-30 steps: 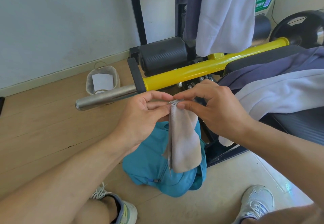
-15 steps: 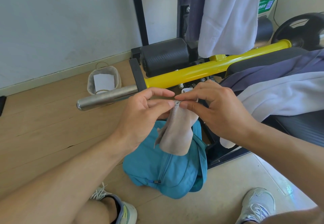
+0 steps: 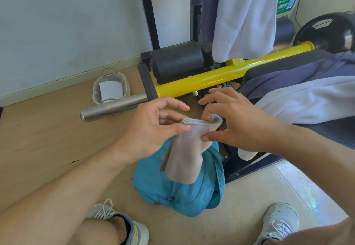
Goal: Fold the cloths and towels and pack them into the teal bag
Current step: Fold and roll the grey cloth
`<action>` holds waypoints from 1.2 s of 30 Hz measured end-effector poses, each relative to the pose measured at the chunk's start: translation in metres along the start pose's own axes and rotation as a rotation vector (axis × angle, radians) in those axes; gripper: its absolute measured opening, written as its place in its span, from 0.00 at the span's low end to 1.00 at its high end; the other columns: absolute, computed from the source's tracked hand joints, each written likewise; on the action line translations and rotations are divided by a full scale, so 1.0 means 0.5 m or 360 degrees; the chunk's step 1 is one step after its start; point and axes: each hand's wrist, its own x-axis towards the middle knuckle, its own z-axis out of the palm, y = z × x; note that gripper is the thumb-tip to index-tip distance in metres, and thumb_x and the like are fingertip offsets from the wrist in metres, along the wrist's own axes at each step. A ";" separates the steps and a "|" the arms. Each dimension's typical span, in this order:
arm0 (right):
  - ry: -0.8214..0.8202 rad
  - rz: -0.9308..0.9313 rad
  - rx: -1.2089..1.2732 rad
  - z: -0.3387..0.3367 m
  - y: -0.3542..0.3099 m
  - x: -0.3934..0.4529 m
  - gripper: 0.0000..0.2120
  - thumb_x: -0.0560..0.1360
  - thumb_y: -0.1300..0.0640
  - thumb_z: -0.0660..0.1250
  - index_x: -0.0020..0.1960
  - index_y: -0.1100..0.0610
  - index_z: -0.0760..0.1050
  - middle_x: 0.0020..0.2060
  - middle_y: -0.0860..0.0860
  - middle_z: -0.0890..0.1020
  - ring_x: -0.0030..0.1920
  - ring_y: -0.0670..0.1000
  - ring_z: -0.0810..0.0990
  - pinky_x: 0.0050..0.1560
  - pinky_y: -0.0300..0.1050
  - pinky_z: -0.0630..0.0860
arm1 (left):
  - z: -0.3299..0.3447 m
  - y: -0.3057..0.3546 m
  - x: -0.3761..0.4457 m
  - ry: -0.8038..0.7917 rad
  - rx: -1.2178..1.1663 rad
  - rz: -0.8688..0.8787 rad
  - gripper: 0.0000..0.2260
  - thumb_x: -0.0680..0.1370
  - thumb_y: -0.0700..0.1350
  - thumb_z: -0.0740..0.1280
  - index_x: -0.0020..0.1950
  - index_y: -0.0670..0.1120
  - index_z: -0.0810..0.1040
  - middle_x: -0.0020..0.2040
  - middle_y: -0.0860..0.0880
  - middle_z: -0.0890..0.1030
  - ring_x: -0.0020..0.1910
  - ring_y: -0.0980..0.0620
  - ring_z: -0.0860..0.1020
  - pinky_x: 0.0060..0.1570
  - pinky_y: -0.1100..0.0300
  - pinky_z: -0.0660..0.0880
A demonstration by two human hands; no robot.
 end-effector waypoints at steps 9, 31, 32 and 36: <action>-0.0037 0.0247 -0.0081 -0.013 -0.002 -0.001 0.14 0.75 0.42 0.72 0.58 0.42 0.75 0.47 0.37 0.79 0.49 0.47 0.78 0.46 0.42 0.71 | -0.013 -0.016 0.010 0.0208 0.0210 0.0113 0.11 0.73 0.35 0.76 0.50 0.49 0.83 0.45 0.51 0.87 0.47 0.52 0.85 0.53 0.55 0.82; 0.0000 0.0539 0.0021 -0.023 -0.001 -0.002 0.11 0.80 0.55 0.67 0.59 0.43 0.81 0.45 0.40 0.81 0.48 0.47 0.79 0.48 0.44 0.77 | -0.023 -0.031 0.018 0.0326 0.0543 0.0021 0.10 0.74 0.38 0.76 0.52 0.50 0.84 0.44 0.56 0.86 0.45 0.60 0.83 0.48 0.68 0.79; -0.0093 0.0559 -0.0014 -0.025 -0.007 -0.006 0.13 0.79 0.57 0.65 0.60 0.42 0.80 0.48 0.41 0.82 0.50 0.49 0.80 0.50 0.47 0.79 | -0.017 -0.030 0.015 0.0291 0.0546 0.0046 0.10 0.74 0.38 0.76 0.52 0.50 0.84 0.44 0.56 0.86 0.45 0.60 0.83 0.48 0.68 0.79; -0.0060 0.0579 -0.0327 -0.037 -0.030 -0.011 0.14 0.75 0.57 0.61 0.54 0.43 0.79 0.47 0.45 0.79 0.44 0.52 0.76 0.40 0.47 0.74 | -0.006 -0.027 0.011 0.0278 0.0535 0.0081 0.10 0.74 0.38 0.76 0.48 0.53 0.83 0.43 0.57 0.85 0.44 0.61 0.83 0.46 0.69 0.79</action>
